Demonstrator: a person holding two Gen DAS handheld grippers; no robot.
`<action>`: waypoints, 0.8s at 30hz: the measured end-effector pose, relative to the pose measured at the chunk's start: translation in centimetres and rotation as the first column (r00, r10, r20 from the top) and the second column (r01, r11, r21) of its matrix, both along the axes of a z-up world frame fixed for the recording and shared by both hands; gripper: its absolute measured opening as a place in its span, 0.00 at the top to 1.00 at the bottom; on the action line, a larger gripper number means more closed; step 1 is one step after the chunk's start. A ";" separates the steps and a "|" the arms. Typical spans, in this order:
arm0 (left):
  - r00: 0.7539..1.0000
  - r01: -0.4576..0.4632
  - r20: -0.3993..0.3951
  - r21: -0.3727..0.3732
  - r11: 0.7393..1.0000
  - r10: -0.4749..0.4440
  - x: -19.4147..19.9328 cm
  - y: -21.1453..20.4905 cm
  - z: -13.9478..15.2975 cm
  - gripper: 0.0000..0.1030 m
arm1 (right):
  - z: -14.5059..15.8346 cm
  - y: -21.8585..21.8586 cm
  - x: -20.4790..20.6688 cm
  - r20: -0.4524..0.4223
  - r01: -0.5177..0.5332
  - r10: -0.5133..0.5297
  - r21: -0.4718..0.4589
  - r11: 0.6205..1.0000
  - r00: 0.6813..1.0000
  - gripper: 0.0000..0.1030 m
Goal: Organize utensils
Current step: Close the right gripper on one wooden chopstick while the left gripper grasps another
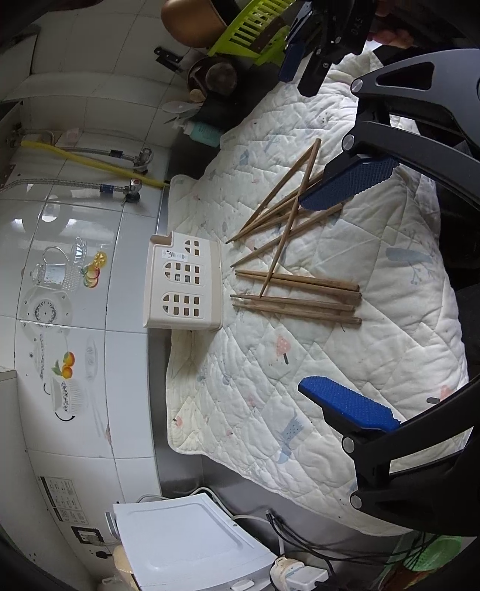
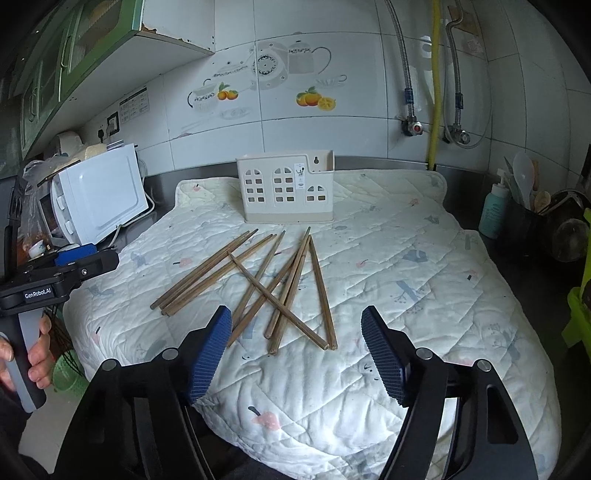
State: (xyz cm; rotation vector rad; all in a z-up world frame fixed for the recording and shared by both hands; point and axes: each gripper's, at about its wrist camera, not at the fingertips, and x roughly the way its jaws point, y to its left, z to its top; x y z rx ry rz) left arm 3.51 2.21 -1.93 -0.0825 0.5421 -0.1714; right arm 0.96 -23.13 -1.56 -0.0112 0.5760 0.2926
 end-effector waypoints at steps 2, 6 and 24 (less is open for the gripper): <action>1.000 0.006 -0.009 -0.002 1.000 -0.006 0.3 0.2 -0.4 0.13 | -0.6 0.2 0.6 -0.012 -0.025 0.025 0.001 1.000 1.000 0.39; 0.999 0.025 -0.042 0.020 0.999 -0.024 1.0 0.3 -1.4 0.16 | -1.7 0.2 2.2 -0.044 -0.064 0.066 0.029 0.998 0.997 0.48; 0.982 0.081 -0.167 -0.066 0.995 -0.091 5.7 2.1 -5.7 0.57 | -6.3 1.2 8.7 -0.150 -0.195 0.189 -0.027 0.980 0.970 0.70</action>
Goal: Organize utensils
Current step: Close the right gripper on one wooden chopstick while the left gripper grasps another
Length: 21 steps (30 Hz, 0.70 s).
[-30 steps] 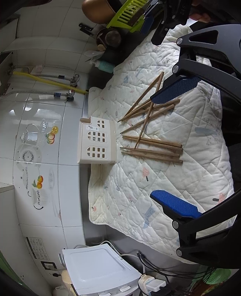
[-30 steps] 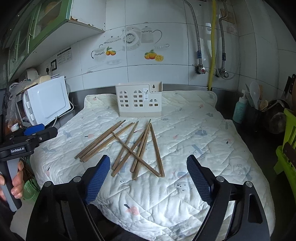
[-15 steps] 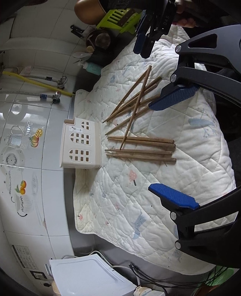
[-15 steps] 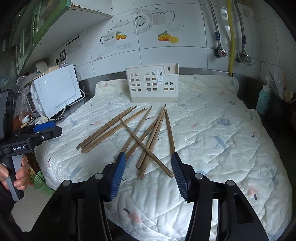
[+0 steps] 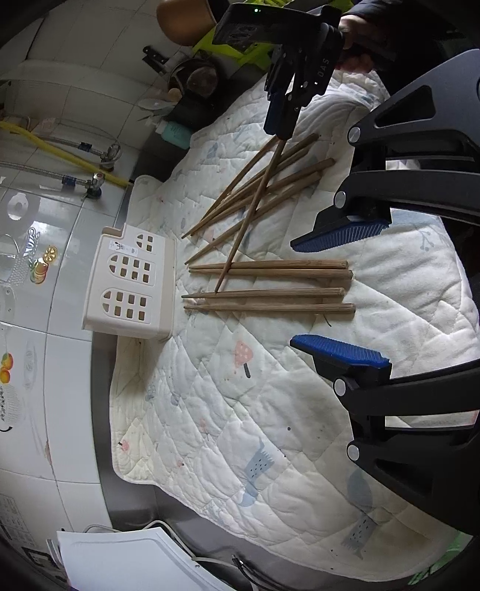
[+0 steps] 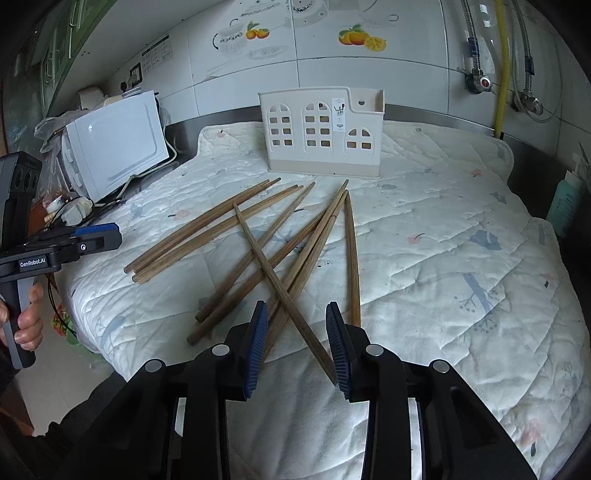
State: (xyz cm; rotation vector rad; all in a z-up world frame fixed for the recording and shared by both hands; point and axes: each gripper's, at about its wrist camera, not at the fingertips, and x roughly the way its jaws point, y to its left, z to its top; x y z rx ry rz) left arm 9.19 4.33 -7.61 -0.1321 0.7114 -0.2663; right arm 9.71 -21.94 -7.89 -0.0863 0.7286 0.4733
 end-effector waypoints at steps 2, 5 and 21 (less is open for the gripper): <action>1.000 -0.007 -0.016 0.000 1.000 0.007 0.4 0.1 -0.5 0.58 | -0.4 -0.2 0.4 -0.017 -0.003 0.003 0.004 1.000 1.000 0.75; 0.999 -0.017 -0.042 0.008 1.000 0.017 1.2 0.2 -1.2 0.64 | -0.8 -0.4 0.7 -0.034 -0.008 0.009 0.012 1.000 0.999 0.80; 0.996 -0.039 -0.077 0.072 0.997 0.045 3.9 -0.5 -3.0 0.82 | -1.3 0.6 0.8 -0.020 -0.017 0.016 -0.012 1.000 1.000 0.91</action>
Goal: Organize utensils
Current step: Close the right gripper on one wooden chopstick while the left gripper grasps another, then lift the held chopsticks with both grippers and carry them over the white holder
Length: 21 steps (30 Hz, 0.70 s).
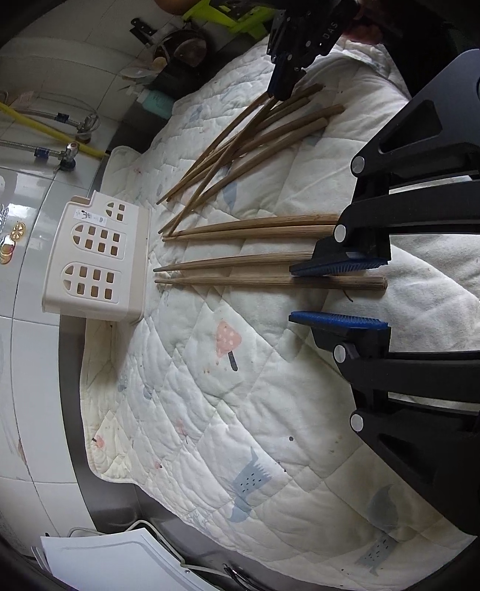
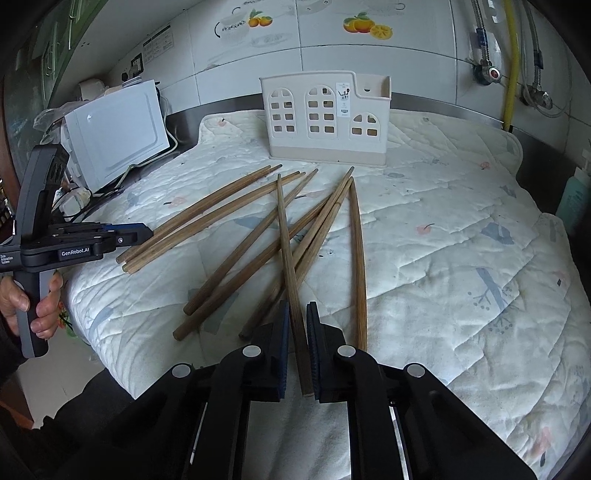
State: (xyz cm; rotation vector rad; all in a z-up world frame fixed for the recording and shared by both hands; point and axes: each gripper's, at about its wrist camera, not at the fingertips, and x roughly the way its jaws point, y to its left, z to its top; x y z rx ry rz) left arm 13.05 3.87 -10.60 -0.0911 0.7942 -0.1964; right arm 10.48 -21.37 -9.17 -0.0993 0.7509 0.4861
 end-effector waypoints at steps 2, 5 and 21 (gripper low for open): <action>1.000 -0.004 0.004 0.010 1.000 0.004 0.1 -0.2 -0.1 0.82 | -0.1 0.1 0.0 -0.001 0.002 -0.002 -0.002 1.000 1.000 0.91; 1.000 0.003 0.011 0.031 1.000 -0.004 0.4 -0.8 -0.1 0.82 | -0.3 0.1 0.0 -0.002 0.010 -0.010 -0.003 1.000 1.000 0.91; 0.998 0.014 0.068 0.054 0.998 -0.017 -0.2 -1.1 1.1 0.95 | 2.2 0.1 -1.0 0.040 0.052 -0.053 0.023 0.998 0.998 0.94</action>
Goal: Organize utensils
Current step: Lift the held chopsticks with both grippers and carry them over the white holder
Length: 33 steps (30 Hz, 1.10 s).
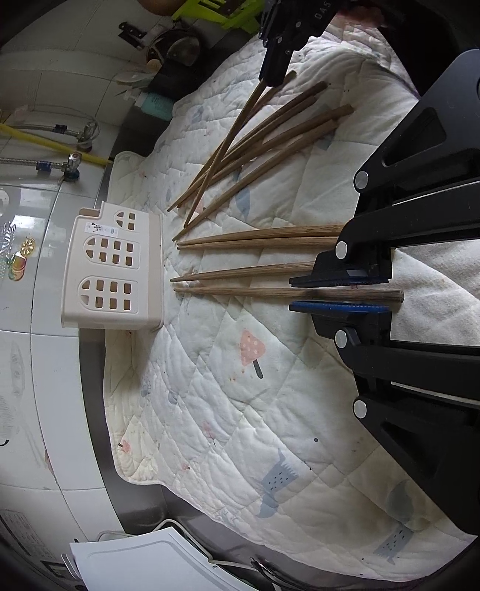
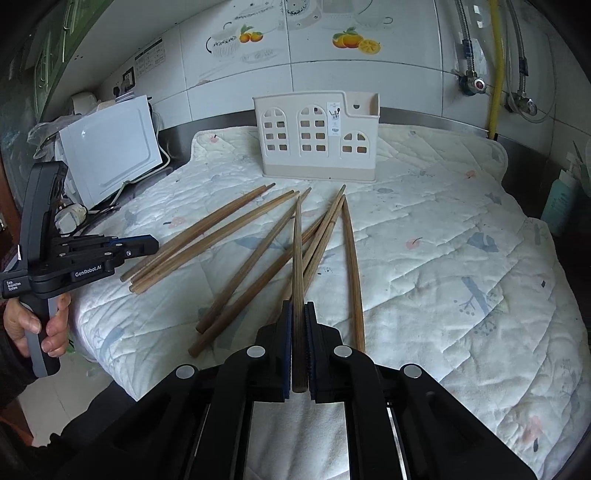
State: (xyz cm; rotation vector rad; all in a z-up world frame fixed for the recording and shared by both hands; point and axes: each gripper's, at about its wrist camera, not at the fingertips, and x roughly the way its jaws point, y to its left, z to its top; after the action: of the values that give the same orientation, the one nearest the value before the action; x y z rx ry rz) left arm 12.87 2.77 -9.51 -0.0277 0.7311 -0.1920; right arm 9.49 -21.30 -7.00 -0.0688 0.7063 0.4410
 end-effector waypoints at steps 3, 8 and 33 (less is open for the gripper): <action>1.000 0.017 -0.007 -0.004 1.000 -0.017 -0.1 0.0 -0.1 0.95 | 1.0 0.0 -0.3 0.017 0.011 -0.011 0.007 1.000 1.000 0.94; 1.000 0.006 -0.029 -0.054 0.999 -0.007 0.0 0.5 -0.4 0.91 | 1.5 -0.1 -0.7 0.019 0.022 -0.022 0.021 1.000 1.000 0.94; 1.000 0.017 0.005 -0.136 0.991 -0.016 -0.7 1.2 1.6 0.95 | 4.4 0.8 -1.3 0.063 0.024 -0.026 0.044 0.999 0.998 0.94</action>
State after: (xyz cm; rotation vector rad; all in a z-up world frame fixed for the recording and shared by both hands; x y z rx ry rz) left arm 12.19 3.93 -7.89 -0.1511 0.7136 -0.2575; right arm 8.21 -20.50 -2.62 -0.0335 0.6343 0.4282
